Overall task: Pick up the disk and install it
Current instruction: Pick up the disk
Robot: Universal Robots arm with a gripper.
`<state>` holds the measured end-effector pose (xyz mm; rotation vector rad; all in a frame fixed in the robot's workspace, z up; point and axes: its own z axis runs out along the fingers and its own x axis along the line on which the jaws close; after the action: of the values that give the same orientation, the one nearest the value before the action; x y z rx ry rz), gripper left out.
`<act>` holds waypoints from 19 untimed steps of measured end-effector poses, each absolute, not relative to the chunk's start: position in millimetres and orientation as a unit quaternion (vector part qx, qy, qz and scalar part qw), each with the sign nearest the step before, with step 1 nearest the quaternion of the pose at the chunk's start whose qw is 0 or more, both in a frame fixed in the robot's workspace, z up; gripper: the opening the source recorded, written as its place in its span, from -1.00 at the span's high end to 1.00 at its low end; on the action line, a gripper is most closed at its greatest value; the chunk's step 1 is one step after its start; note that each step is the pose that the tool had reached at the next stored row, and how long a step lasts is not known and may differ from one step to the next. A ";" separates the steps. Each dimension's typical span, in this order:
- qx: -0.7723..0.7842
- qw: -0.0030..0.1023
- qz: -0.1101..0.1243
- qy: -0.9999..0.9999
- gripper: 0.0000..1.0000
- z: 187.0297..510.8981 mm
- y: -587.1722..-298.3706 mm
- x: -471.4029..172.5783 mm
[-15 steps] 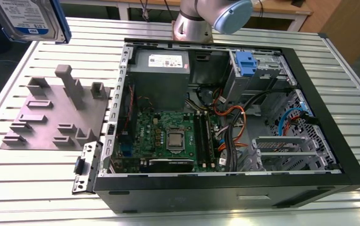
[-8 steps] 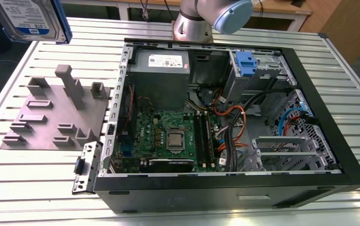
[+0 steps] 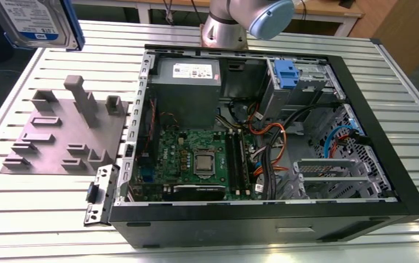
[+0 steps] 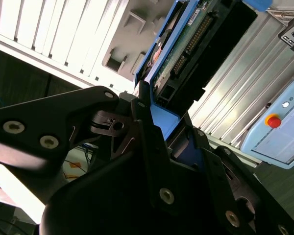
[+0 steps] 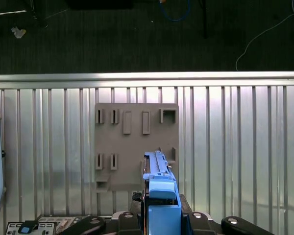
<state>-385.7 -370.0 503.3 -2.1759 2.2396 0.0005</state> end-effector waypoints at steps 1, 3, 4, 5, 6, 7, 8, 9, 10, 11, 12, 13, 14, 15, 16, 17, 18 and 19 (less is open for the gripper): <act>-0.697 0.010 0.000 0.717 0.27 503.2 -370.0 -385.5; -0.697 0.010 0.000 0.717 0.27 503.2 -370.0 -385.2; -0.697 0.010 0.000 0.717 0.27 503.2 -370.0 -385.0; -0.697 0.010 0.000 0.717 0.27 503.2 -370.0 -382.9; -0.697 0.010 0.000 0.717 0.27 503.2 -370.0 -381.3; -0.697 0.010 0.000 0.717 0.27 503.2 -370.0 -381.2; -0.697 0.010 0.000 0.717 0.27 503.2 -370.0 -381.0; -0.697 0.010 0.000 0.717 0.27 503.2 -370.0 -380.7; -0.697 0.010 0.000 0.717 0.27 503.2 -370.0 -380.4; -0.697 0.010 0.000 0.717 0.27 503.3 -370.1 -380.1; -0.697 0.010 0.000 0.717 0.27 503.2 -370.0 -379.7; -0.697 0.010 0.000 0.717 0.27 503.2 -370.1 -379.1; -0.697 0.009 0.000 0.717 0.27 503.3 -370.1 -378.3; -0.697 0.010 0.000 0.717 0.27 503.2 -370.1 -377.5; -0.697 0.010 0.000 0.717 0.27 503.2 -370.1 -376.7; -0.697 0.010 0.000 0.717 0.27 503.2 -370.3 -375.8; -0.697 0.009 0.000 0.717 0.27 503.3 -371.6 -375.4; -0.697 0.009 0.000 0.717 0.27 503.3 -373.5 -375.2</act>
<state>-375.2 -373.5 503.3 -2.1759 2.2396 0.0004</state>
